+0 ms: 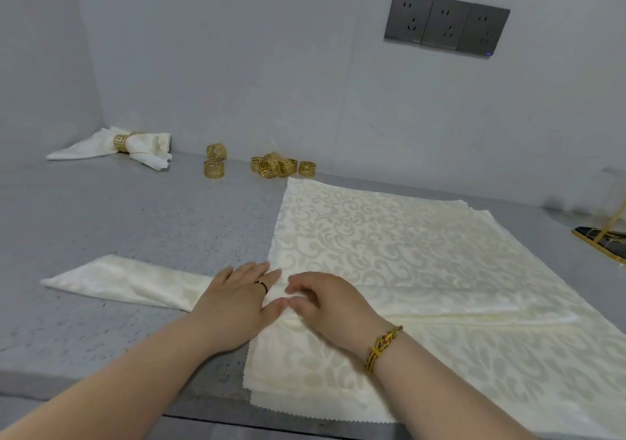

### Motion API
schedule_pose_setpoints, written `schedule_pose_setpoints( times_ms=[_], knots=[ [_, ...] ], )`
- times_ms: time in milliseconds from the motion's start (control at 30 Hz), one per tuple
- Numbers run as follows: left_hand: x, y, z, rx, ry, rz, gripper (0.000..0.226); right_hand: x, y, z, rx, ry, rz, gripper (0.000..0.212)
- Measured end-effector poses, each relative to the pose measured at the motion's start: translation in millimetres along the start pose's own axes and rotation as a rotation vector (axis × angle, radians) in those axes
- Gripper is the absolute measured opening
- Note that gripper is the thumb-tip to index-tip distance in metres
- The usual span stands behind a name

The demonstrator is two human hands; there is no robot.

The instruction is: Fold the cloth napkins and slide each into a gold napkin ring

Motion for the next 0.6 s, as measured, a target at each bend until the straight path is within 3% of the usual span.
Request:
schedule_pose_setpoints(
  times_ms=[167,367,467,600],
  knots=[
    [8.8,16.2,-12.1,-0.12,-0.026,0.032,0.058,2.6,-6.6,6.3,0.068,0.041,-0.011,0.034],
    [13.5,32.8,-48.9,-0.229,0.053,-0.253,0.021,4.1,-8.3,5.7,0.039,0.073,-0.025,0.037],
    [8.3,39.5,-67.2,-0.218,0.081,-0.351,0.026,3.7,-8.0,5.3,0.03,0.082,-0.023,0.037],
    [-0.1,45.1,-81.2,-0.434,0.143,-0.327,0.029,2.5,-7.6,3.1,0.019,0.082,-0.03,0.037]
  ],
)
Point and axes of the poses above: each hand's wrist, its own x-axis towards the middle knuckle, its own y-axis out of the back of the hand, z = x × y, the point moved 5 cm from there along x, towards the middle knuckle, and after that the axes turned 8 degrees about -y, right-handed, at the moved point
